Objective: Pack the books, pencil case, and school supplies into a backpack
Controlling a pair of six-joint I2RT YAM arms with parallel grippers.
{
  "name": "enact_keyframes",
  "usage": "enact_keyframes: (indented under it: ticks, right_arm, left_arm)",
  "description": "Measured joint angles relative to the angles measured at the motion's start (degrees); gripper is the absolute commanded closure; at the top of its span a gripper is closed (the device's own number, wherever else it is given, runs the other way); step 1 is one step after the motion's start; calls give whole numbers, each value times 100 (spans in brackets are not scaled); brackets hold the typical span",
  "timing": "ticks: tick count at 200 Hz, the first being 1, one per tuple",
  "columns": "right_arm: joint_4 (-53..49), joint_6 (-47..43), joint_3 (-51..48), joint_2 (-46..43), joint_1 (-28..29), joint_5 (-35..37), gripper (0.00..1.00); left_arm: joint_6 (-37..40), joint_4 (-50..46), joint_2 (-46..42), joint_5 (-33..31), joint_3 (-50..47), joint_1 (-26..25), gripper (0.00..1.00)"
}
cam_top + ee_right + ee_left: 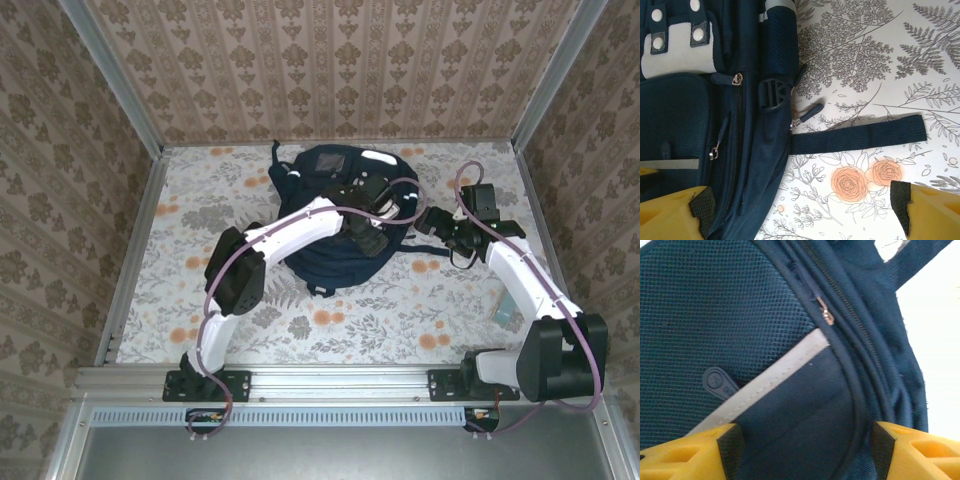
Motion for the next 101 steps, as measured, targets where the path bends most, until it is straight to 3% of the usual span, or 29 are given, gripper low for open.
enact_keyframes:
  ticks: [17, 69, 101]
  right_arm:
    - [79, 35, -4, 52, 0, -68, 12]
    - [168, 118, 151, 715, 0, -487, 36]
    - [166, 76, 708, 1449, 149, -614, 45]
  left_arm:
    - [122, -9, 81, -125, 17, -4, 33]
    - [562, 35, 109, -254, 20, -129, 70]
    - [693, 295, 50, -352, -111, -111, 82]
